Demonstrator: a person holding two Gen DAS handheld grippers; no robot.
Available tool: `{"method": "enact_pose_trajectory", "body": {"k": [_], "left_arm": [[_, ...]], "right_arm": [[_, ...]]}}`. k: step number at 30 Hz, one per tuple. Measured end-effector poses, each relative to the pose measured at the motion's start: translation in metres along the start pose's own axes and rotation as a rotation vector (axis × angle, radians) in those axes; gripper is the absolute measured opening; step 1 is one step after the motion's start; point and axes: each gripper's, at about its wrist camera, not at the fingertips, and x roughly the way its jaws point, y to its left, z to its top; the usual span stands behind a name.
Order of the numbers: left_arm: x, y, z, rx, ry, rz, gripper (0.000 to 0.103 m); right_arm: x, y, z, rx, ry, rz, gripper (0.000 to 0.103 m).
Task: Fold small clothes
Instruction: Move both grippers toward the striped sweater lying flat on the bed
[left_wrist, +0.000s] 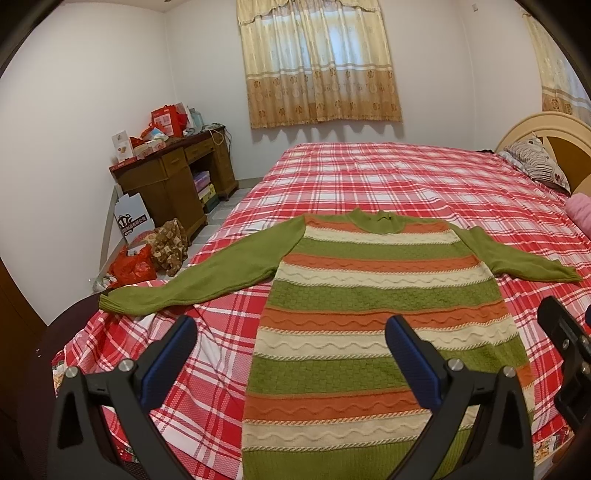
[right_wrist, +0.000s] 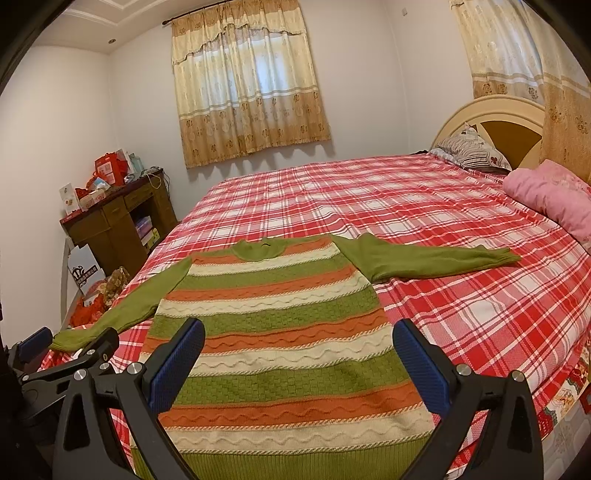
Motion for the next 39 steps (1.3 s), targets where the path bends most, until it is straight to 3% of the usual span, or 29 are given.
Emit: {"method": "enact_pose_trajectory", "body": {"k": [39], "left_arm": [[0.041, -0.008, -0.004, 0.002, 0.105, -0.032, 0.103]], "right_arm": [[0.042, -0.004, -0.001, 0.009, 0.082, -0.02, 0.102]]}}
